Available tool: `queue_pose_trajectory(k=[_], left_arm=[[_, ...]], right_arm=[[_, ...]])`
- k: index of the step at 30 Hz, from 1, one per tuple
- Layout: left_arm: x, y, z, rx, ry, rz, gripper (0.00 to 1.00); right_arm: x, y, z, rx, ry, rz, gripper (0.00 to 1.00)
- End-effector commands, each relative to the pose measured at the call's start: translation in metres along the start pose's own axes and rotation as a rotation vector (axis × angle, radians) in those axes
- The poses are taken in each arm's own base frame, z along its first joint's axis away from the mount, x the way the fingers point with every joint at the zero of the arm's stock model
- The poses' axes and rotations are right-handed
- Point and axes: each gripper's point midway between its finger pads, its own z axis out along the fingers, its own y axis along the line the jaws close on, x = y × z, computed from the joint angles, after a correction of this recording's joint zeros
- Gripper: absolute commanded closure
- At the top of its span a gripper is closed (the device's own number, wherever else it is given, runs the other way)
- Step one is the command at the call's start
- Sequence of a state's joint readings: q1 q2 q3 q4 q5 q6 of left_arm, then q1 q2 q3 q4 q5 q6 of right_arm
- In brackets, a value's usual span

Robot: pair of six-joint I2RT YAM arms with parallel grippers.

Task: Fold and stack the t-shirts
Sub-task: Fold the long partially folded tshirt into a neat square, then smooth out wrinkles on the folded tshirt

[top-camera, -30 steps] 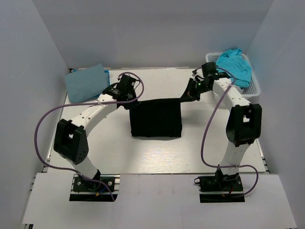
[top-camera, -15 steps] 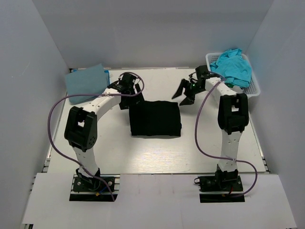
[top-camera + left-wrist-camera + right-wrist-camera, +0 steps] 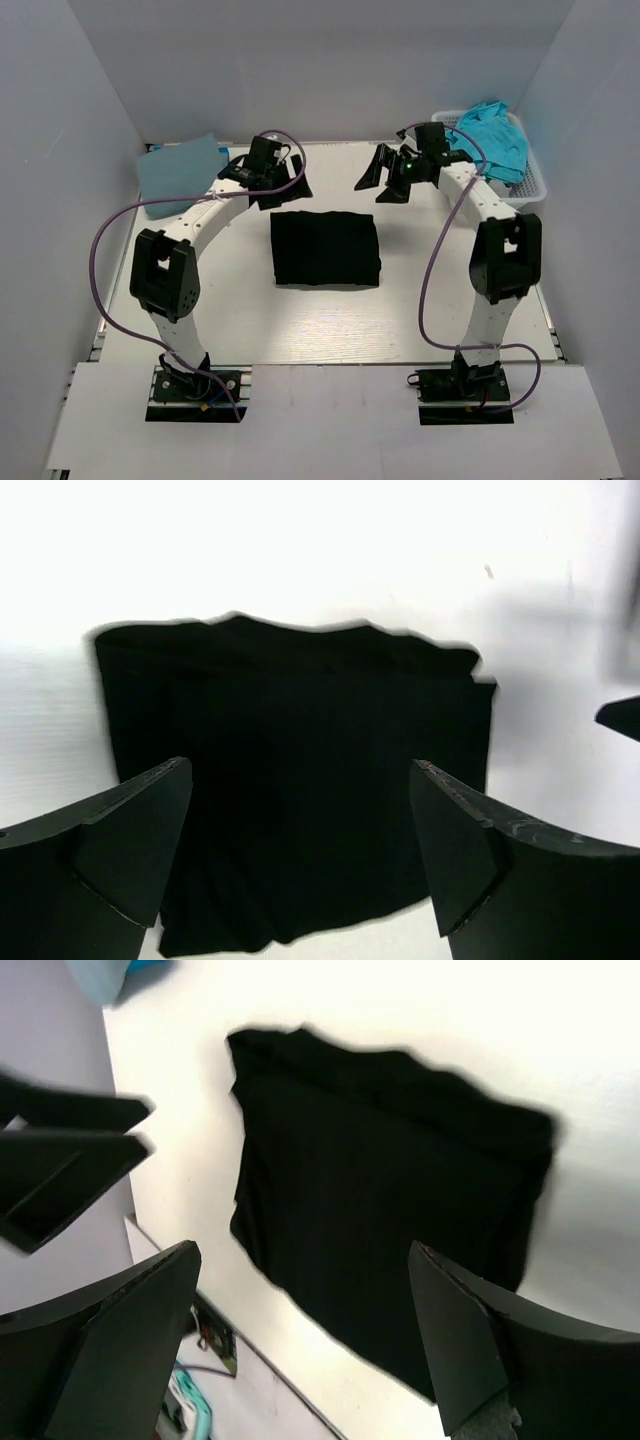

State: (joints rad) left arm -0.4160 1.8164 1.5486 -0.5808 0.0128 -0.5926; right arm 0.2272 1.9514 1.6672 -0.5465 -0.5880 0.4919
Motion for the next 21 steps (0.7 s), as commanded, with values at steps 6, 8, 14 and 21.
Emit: queue_pose_trajectory(k=[6, 8, 14, 21], left_arm=[[0.047, -0.028, 0.011, 0.241, 0.119, 0.029, 0.0], [0.054, -0.022, 0.022, 0.23, 0.152, 0.007, 0.0], [0.092, 0.032, 0.059, 0.055, 0.234, -0.059, 0.0], [0.103, 0.065, 0.069, -0.09, 0.26, -0.065, 0.0]], right_arm=[[0.042, 0.019, 0.015, -0.141, 0.027, -0.096, 0.1], [0.047, 0.004, 0.034, -0.128, 0.054, -0.078, 0.1], [0.05, -0.056, 0.08, 0.013, 0.057, -0.003, 0.1], [0.059, -0.09, 0.102, 0.095, 0.095, 0.016, 0.1]])
